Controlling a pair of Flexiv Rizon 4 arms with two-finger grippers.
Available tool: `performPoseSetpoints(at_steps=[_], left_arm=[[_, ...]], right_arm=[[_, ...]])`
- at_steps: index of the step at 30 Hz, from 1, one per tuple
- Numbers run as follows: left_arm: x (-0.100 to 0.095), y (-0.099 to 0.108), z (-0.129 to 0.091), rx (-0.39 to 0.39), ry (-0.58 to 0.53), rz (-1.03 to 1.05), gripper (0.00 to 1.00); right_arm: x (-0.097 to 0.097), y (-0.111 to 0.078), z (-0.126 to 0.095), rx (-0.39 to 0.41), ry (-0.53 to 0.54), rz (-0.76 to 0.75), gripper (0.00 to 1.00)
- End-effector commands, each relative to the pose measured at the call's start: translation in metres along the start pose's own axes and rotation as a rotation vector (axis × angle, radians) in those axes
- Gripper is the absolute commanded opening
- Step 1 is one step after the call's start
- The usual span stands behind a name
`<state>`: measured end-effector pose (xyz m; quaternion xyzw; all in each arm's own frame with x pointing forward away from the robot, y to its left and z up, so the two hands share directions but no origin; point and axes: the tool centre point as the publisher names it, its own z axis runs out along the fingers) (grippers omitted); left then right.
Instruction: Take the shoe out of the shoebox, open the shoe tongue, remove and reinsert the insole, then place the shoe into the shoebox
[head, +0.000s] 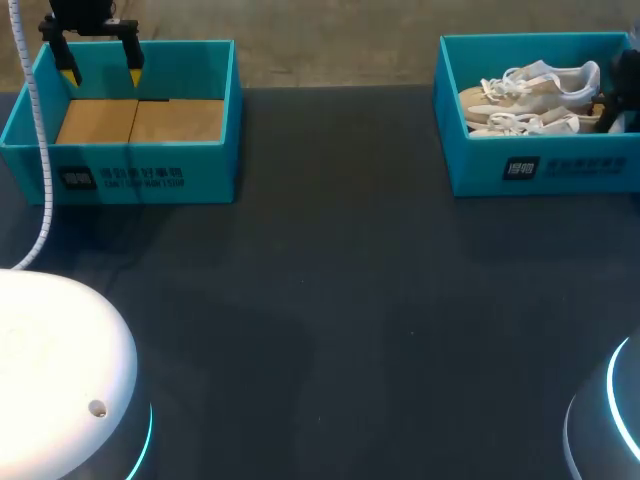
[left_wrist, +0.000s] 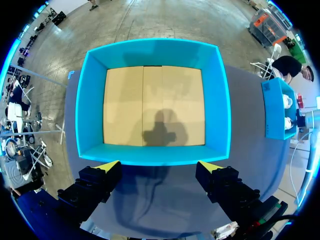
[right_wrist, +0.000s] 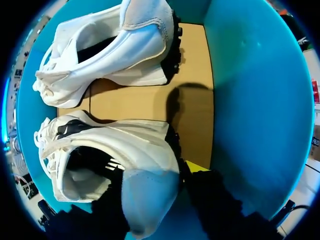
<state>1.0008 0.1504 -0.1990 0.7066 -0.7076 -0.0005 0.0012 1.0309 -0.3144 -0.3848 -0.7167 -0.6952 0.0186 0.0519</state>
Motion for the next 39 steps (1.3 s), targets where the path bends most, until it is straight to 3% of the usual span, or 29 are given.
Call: performPoseSetpoints(at_steps=[1, 5, 24, 39], left_arm=[[0.0, 0.0, 0.0, 0.0, 0.0, 0.0, 1.0], [0.0, 0.0, 0.0, 0.0, 0.0, 0.0, 1.0], [0.0, 0.0, 0.0, 0.0, 0.0, 0.0, 1.0], [0.0, 0.0, 0.0, 0.0, 0.0, 0.0, 1.0]], right_arm=[[0.007, -0.001, 0.002, 0.0, -0.007, 0.015, 0.22], [0.006, -0.002, 0.0, -0.01, -0.013, 0.029, 0.0], [-0.002, 0.002, -0.03, -0.069, -0.059, 0.095, 0.0], [-0.007, 0.008, -0.037, -0.096, -0.096, 0.062, 0.0]])
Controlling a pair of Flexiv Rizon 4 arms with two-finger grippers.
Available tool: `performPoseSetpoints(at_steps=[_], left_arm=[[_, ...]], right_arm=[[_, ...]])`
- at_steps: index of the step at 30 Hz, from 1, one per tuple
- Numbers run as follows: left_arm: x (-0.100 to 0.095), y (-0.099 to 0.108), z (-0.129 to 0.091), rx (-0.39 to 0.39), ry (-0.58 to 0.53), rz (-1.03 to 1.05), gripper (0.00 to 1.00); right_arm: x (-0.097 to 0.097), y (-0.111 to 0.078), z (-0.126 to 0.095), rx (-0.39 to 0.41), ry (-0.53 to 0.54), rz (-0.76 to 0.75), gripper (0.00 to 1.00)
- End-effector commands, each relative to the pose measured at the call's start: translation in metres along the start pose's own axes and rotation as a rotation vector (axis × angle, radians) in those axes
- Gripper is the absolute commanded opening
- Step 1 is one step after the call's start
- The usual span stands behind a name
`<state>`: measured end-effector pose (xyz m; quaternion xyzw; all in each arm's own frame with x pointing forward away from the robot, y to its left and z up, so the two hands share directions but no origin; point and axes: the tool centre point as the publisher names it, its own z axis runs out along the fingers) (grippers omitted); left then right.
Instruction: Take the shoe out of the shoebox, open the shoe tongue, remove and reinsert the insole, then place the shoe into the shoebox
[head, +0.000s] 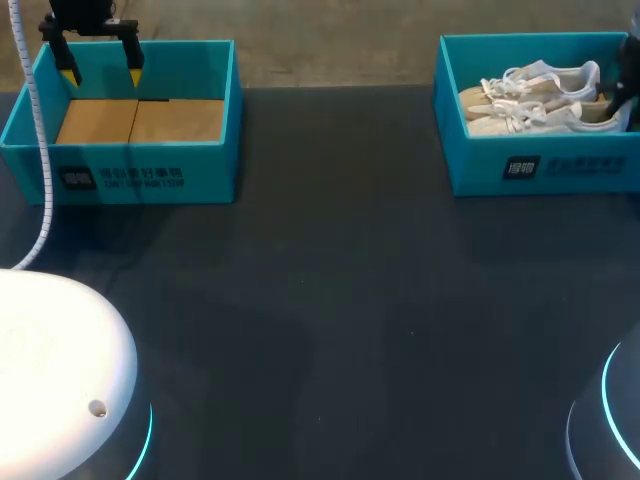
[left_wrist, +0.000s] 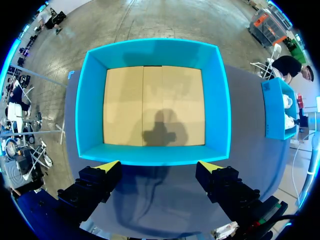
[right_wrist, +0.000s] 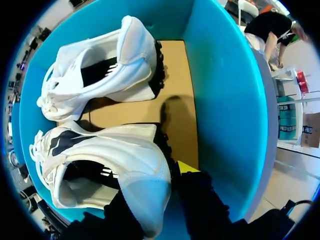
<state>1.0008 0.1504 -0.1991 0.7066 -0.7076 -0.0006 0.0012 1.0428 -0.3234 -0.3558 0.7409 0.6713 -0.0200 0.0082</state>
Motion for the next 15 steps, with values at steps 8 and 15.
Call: performPoseSetpoints(at_steps=[8, 15], left_arm=[[0.0, 0.0, 0.0, 0.0, 0.0, 0.0, 1.0], [0.0, 0.0, 0.0, 0.0, 0.0, 0.0, 1.0]], right_arm=[[-0.01, 0.004, -0.012, -0.025, -0.04, -0.003, 0.0], [-0.019, 0.002, -0.014, -0.041, -0.065, -0.008, 0.0]])
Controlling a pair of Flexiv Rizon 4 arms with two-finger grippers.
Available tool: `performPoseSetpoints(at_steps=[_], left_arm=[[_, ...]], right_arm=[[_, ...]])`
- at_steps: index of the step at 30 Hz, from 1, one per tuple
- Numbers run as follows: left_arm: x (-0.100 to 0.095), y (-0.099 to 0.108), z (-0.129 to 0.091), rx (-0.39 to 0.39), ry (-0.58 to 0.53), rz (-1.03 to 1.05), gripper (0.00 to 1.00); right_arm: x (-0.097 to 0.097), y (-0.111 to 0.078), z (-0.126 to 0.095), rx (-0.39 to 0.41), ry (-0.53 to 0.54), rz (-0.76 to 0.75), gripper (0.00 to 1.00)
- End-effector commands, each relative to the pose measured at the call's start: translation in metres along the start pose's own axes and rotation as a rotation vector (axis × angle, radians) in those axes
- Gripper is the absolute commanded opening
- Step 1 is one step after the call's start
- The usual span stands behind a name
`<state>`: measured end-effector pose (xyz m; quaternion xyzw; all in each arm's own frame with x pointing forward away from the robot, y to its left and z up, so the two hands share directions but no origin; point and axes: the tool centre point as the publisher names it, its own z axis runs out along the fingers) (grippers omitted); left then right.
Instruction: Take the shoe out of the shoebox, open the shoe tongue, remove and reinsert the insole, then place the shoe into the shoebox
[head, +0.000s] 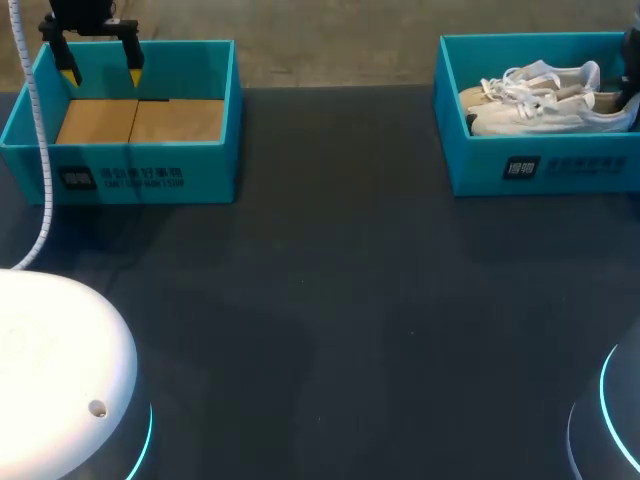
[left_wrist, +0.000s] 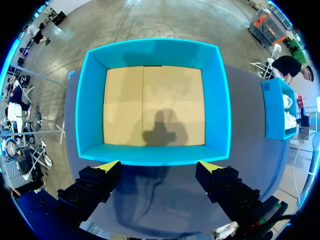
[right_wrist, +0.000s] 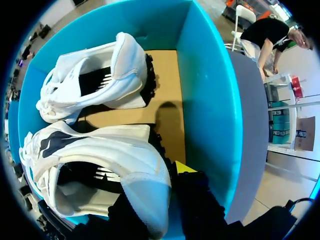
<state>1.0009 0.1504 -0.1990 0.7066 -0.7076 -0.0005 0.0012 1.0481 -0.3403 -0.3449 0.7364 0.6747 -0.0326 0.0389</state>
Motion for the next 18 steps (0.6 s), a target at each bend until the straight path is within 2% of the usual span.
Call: performPoseSetpoints(at_steps=[1, 8, 13, 18], left_arm=[[0.0, 0.0, 0.0, 0.0, 0.0, 0.0, 1.0], [0.0, 0.0, 0.0, 0.0, 0.0, 0.0, 1.0], [0.0, 0.0, 0.0, 0.0, 0.0, 0.0, 1.0], [0.0, 0.0, 0.0, 0.0, 0.0, 0.0, 1.0]], right_arm=[[-0.005, -0.006, -0.005, -0.017, -0.006, 0.004, 0.0], [-0.016, -0.007, -0.005, -0.025, -0.006, 0.026, 0.0], [-0.009, -0.007, -0.02, -0.036, -0.04, 0.02, 0.0], [-0.015, -0.005, -0.038, -0.074, -0.05, 0.026, 0.0]])
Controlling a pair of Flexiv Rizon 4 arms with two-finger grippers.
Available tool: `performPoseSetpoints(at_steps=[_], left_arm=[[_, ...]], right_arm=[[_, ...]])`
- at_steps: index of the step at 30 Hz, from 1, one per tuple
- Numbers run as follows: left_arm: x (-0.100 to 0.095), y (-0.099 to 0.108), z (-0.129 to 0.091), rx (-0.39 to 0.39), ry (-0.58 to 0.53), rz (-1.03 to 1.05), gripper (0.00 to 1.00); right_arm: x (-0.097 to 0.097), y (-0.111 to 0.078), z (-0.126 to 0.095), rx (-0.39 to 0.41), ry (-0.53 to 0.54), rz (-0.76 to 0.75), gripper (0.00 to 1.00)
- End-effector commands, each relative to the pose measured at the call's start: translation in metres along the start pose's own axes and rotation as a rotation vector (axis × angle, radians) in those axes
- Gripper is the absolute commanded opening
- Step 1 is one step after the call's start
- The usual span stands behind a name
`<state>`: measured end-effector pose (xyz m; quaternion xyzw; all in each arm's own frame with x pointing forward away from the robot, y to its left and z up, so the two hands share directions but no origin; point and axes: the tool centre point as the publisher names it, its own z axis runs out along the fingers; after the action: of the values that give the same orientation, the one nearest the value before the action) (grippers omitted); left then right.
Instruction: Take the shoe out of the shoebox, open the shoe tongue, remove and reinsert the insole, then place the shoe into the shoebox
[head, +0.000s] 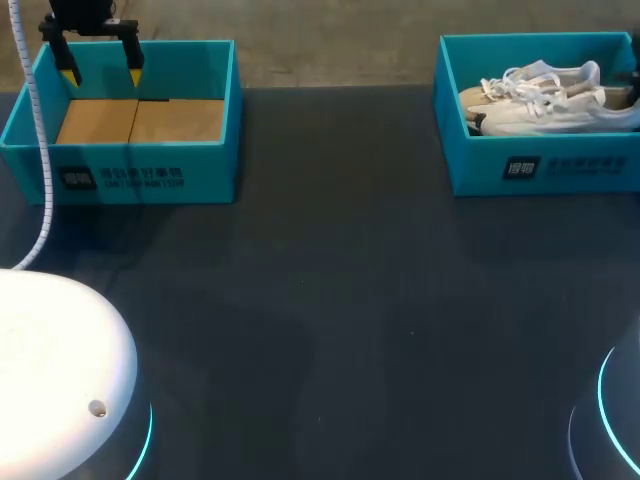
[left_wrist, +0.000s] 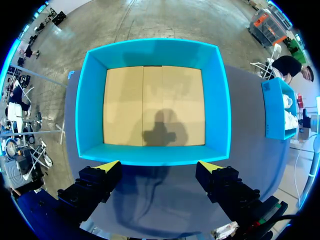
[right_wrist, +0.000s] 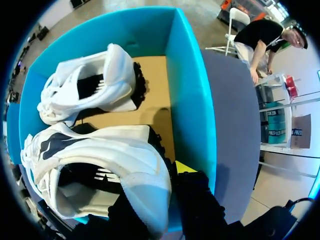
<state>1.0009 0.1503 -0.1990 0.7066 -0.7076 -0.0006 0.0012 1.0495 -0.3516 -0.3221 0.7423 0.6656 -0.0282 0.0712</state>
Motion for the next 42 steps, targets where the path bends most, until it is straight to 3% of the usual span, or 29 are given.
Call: performPoseSetpoints(at_steps=[1, 14, 26, 32, 42], left_arm=[[0.0, 0.0, 0.0, 0.0, 0.0, 0.0, 1.0], [0.0, 0.0, 0.0, 0.0, 0.0, 0.0, 1.0], [0.0, 0.0, 0.0, 0.0, 0.0, 0.0, 1.0], [0.0, 0.0, 0.0, 0.0, 0.0, 0.0, 1.0], [0.0, 0.0, 0.0, 0.0, 0.0, 0.0, 1.0]], right_arm=[[-0.004, -0.006, -0.02, -0.024, -0.015, 0.002, 0.0], [-0.013, 0.001, -0.067, -0.021, -0.047, 0.019, 0.0], [-0.013, 0.0, -0.15, 0.011, -0.089, 0.03, 0.0], [0.001, -0.026, -0.186, -0.005, -0.087, 0.062, 0.0], [0.047, -0.095, -0.219, -0.037, -0.078, 0.11, 0.0]])
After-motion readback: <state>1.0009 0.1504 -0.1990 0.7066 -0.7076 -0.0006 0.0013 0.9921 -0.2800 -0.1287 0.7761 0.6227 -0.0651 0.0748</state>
